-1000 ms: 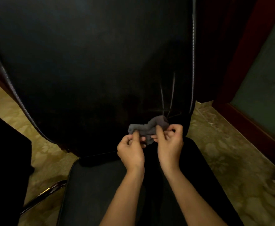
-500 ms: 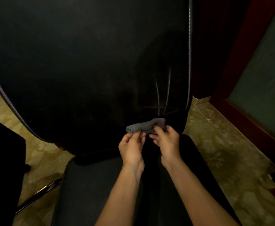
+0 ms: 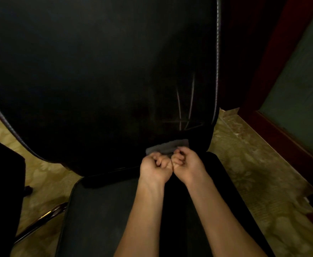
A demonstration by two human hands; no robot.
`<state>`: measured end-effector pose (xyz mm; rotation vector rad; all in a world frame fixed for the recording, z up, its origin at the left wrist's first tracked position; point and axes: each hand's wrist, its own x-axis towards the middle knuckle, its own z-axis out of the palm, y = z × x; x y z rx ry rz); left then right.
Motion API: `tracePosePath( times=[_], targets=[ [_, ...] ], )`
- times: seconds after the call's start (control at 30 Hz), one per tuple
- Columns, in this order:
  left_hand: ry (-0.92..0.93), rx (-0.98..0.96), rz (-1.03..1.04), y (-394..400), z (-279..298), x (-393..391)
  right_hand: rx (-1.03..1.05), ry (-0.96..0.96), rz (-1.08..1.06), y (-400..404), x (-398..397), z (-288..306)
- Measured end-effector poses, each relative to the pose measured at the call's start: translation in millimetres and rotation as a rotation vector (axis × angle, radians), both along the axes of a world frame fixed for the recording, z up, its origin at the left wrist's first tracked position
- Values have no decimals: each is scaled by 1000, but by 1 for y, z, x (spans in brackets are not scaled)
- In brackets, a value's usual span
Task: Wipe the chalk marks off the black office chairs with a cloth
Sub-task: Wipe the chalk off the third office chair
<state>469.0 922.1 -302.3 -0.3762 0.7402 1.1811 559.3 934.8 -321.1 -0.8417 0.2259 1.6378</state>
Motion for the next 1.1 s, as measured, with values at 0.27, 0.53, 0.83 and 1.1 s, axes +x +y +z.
tracePosePath(
  times=[0.27,0.53,0.83,1.1],
  targets=[
    [215,228,-14,-2,20,8,257,-338,-30,-11,3,35],
    [804,379,42,0,17,21,345,-868,-112,-6,4,37],
    [1602,645,221,-15,18,16,449,-1535,-385,-24,-1,29],
    [1890,615,142,-2,43,21,442,-1718,-408,-11,15,45]
  ],
)
